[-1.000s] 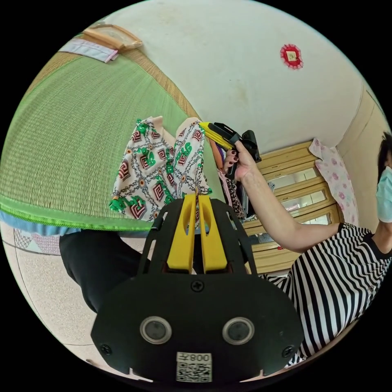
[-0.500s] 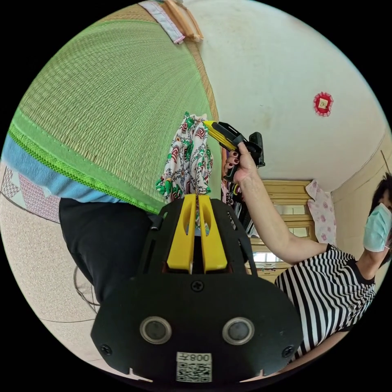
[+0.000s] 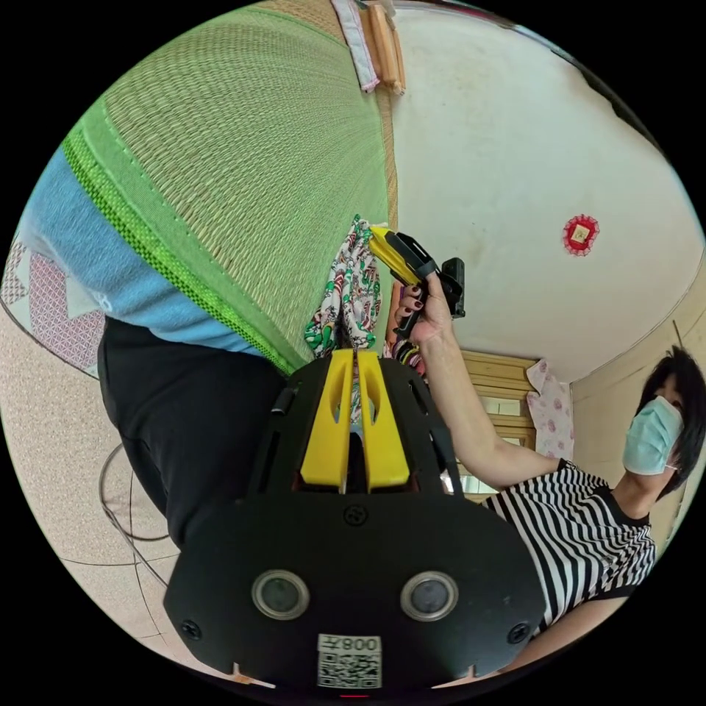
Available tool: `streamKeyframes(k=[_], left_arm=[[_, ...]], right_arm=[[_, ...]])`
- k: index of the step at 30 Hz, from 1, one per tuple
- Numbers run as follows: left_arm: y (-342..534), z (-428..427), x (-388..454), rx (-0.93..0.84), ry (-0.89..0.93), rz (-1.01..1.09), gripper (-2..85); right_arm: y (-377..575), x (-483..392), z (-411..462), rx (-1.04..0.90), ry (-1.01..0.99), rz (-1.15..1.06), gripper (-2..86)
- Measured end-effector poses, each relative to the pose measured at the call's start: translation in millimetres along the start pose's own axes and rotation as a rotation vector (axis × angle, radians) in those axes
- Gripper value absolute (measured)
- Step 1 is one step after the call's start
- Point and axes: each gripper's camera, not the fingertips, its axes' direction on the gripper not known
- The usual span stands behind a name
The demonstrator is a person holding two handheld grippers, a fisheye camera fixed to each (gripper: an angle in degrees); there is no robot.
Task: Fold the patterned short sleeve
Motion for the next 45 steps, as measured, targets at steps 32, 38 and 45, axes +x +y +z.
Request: streamKeyframes(k=[32,38,45], left_arm=[[23.9,55.9,50.4,-0.054,-0.238,0.22,1.6],[27.6,76.5,81.5,-0.066,-0.34,0.305,5.0],[23.1,118.2,98.3,-0.181,-0.538,0.358,1.2]], right_arm=[[59.6,0.3,-139.8,-0.016,-0.056,-0.14,1.2],[165.7,-23.0,-134.4,-0.144,-0.032,-0.257,3.2],[230.1,-36.6,-107.9,-0.24,0.097,-0.296,3.5]])
